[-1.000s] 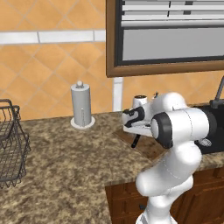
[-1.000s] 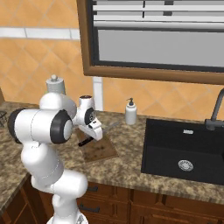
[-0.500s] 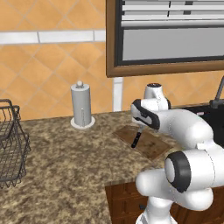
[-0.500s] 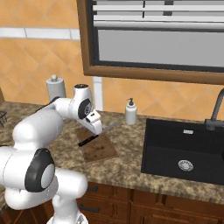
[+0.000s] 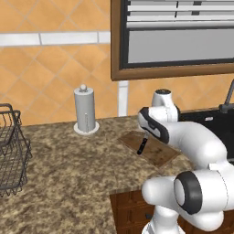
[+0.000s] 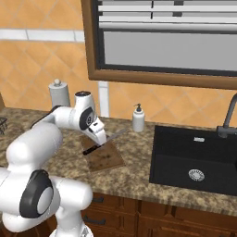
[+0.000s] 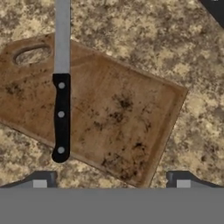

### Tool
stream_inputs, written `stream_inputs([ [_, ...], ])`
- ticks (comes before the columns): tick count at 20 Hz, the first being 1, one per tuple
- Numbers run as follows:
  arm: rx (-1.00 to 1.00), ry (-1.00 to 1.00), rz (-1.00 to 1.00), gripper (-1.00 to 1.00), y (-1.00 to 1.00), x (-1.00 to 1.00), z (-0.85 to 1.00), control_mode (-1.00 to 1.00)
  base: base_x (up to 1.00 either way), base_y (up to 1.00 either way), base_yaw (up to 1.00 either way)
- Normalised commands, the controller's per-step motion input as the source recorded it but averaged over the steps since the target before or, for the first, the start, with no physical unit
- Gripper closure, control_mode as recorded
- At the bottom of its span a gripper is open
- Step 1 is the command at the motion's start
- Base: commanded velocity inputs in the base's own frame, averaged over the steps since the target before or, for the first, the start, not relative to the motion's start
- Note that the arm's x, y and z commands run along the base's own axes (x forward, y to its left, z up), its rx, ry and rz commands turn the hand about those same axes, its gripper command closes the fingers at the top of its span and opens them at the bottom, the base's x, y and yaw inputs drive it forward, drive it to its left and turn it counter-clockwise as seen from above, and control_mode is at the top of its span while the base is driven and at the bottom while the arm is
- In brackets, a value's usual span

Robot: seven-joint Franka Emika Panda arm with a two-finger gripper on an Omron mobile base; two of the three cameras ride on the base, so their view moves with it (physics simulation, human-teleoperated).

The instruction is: Pick up the knife from the drawer and place it on the cutting board. Then place the meat from the plate to the cutting board.

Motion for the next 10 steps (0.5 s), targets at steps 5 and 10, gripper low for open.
stream_inputs([
  [5, 0.0, 0.0, 0.0, -1.0, -0.1, -0.06, 0.0, 1.0, -0.39, -0.77, 0.0],
  [10, 0.0, 0.0, 0.0, -1.0, 0.0, 0.0, 0.0, 1.0, -0.39, -1.0, 0.0],
])
